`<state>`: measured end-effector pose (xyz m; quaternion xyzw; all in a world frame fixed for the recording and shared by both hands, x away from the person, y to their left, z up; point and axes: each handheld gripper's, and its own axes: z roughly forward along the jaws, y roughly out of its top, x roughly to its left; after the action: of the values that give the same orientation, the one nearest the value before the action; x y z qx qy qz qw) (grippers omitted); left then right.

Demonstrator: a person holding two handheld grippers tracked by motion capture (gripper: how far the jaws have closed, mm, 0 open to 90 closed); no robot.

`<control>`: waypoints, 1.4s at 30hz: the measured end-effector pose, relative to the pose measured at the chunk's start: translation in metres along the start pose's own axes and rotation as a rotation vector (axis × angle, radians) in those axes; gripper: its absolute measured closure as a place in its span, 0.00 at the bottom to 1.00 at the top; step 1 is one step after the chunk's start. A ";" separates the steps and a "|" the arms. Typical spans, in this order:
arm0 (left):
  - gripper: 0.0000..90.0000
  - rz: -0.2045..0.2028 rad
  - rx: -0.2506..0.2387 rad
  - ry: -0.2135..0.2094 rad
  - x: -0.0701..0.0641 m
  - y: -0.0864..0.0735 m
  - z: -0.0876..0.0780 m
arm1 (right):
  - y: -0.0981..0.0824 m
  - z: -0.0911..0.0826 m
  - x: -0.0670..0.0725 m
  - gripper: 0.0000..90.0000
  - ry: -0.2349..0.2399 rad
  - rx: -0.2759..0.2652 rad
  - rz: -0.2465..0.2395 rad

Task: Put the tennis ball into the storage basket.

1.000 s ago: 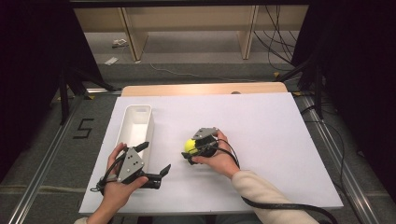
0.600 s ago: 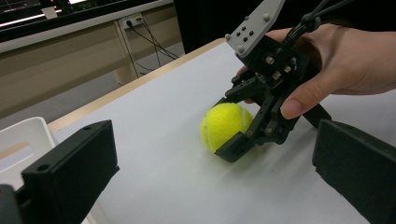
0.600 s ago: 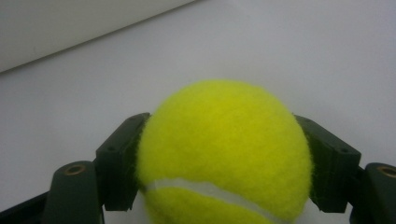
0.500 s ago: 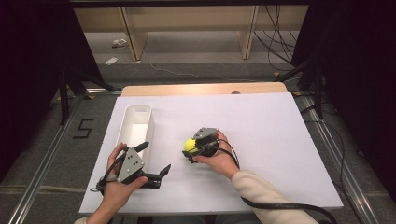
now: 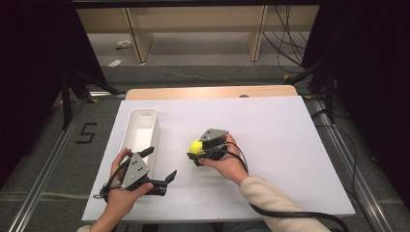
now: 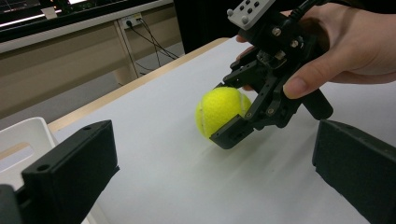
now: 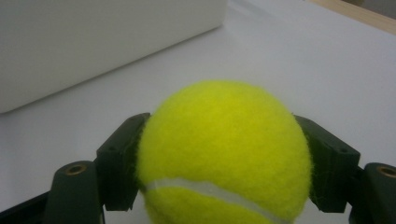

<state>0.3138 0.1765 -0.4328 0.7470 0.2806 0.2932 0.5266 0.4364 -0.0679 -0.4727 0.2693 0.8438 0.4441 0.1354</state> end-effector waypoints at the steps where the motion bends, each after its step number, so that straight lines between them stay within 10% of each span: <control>1: 0.00 0.003 0.000 0.001 0.000 0.000 0.000 | 0.001 -0.001 0.000 0.30 0.001 -0.003 0.001; 42: 0.00 0.004 -0.003 -0.004 0.001 0.000 0.000 | 0.027 -0.014 0.002 0.30 -0.002 -0.084 0.008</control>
<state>0.3141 0.1769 -0.4326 0.7471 0.2778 0.2933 0.5278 0.4370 -0.0634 -0.4428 0.2674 0.8231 0.4795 0.1454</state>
